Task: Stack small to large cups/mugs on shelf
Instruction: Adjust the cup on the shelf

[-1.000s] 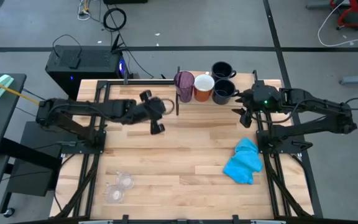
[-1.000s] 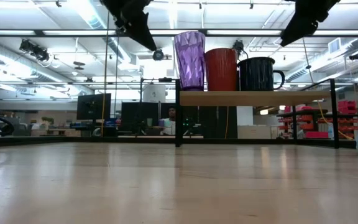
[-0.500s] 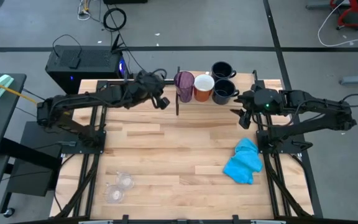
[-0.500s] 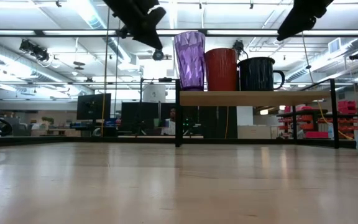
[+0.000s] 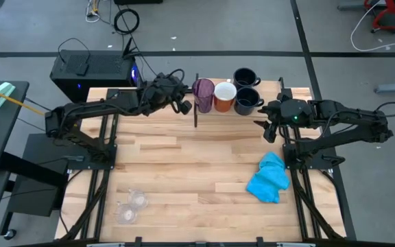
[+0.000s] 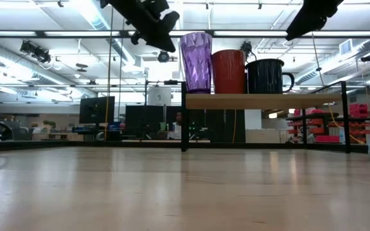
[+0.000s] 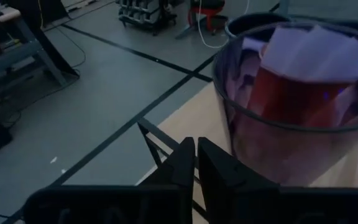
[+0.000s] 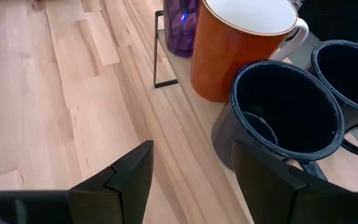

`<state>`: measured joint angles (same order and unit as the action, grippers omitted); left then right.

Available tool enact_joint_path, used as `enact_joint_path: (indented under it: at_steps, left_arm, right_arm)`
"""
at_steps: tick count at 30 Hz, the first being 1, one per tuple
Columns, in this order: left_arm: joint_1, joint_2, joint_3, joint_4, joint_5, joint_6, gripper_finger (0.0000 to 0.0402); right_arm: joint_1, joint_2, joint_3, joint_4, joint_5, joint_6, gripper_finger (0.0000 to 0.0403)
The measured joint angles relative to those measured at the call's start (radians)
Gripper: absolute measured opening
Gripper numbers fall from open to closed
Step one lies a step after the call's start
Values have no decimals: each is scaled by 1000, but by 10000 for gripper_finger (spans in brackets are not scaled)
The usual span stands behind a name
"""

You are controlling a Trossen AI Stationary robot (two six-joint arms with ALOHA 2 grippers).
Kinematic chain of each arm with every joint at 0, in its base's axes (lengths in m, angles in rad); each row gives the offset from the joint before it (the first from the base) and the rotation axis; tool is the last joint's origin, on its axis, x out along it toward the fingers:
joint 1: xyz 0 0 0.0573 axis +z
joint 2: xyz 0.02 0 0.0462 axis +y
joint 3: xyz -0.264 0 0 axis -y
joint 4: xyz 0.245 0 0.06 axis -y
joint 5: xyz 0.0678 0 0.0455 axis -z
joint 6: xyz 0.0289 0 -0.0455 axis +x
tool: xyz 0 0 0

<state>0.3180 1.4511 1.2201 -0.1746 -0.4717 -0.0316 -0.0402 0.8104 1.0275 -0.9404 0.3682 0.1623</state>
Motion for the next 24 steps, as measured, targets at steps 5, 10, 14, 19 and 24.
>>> enact_joint_path:
  at_steps: [5,10,14,19,24]
  left_arm:
    - [0,22,0,30,0,15,33]
    - [1,22,0,63,-3,18,31]
    - [19,22,0,70,-3,18,25]
    - [28,43,-2,80,5,18,24]
    - [27,72,-1,116,17,18,30]
  right_arm:
    - [0,0,0,5,0,0,224]
    - [0,0,0,8,-1,-1,224]
    - [0,0,0,8,-1,-2,224]
    - [0,0,0,21,-1,-5,224]
    - [0,0,0,24,-1,-8,224]
